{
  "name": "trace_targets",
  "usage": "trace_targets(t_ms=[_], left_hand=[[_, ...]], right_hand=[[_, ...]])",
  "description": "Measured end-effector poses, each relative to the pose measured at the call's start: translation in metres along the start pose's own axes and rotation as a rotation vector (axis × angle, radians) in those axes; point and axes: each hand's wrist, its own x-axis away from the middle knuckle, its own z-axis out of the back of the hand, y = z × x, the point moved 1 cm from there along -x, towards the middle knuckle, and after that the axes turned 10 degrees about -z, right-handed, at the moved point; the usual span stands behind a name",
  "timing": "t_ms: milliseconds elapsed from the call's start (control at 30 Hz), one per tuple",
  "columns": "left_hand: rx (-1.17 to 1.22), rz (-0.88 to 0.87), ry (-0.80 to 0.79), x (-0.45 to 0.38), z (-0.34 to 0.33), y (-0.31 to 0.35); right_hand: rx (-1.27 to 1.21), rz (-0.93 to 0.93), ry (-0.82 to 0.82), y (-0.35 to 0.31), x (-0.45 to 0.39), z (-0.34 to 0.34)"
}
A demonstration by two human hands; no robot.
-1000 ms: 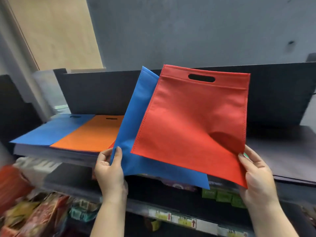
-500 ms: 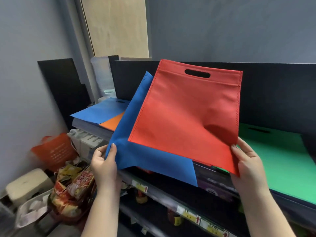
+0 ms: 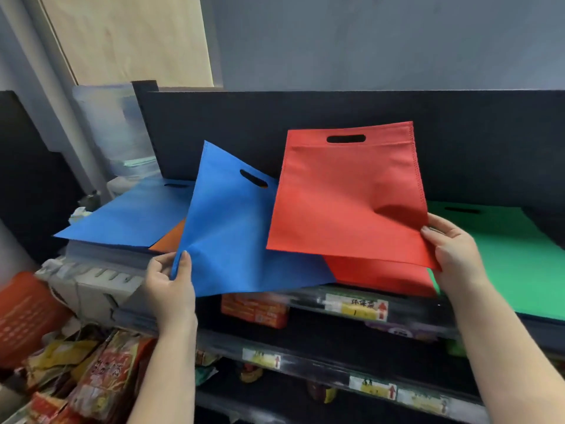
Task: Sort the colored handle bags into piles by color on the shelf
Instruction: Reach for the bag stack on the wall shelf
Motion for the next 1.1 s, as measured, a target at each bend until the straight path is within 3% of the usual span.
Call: trace_targets(t_ms=[100,233,367,667,733,800,867,967,1100], left_hand=[[0.020,0.000,-0.078,-0.015,-0.003,-0.012],[0.009,-0.024,-0.188,-0.026,-0.001,-0.021],[0.009,-0.059,-0.225,-0.032,0.005,-0.023],[0.092,0.026,-0.097,-0.039,0.045,-0.017],[0.093,0.047,-0.074,-0.040,0.057,-0.015],[0.106,0.079,-0.054,-0.038,0.068,-0.014],[0.083,0.093,-0.037,-0.034,0.078,-0.012],[0.066,0.102,-0.033,-0.029,0.095,-0.010],[0.070,0.143,-0.021,-0.029,0.113,-0.016]], right_hand=[[0.308,0.079,0.126,0.005,-0.004,0.002],[1.017,0.242,0.339,0.008,-0.001,0.003],[1.247,0.220,0.373,0.004,0.000,0.005],[1.698,0.110,0.447,-0.007,0.009,-0.003],[1.580,0.212,0.382,-0.005,0.021,-0.021],[1.327,0.324,0.220,-0.001,0.041,-0.049],[1.167,0.322,0.027,0.009,0.066,-0.078],[1.056,0.177,-0.180,0.038,0.102,-0.108],[0.842,-0.158,-0.266,0.078,0.128,-0.131]])
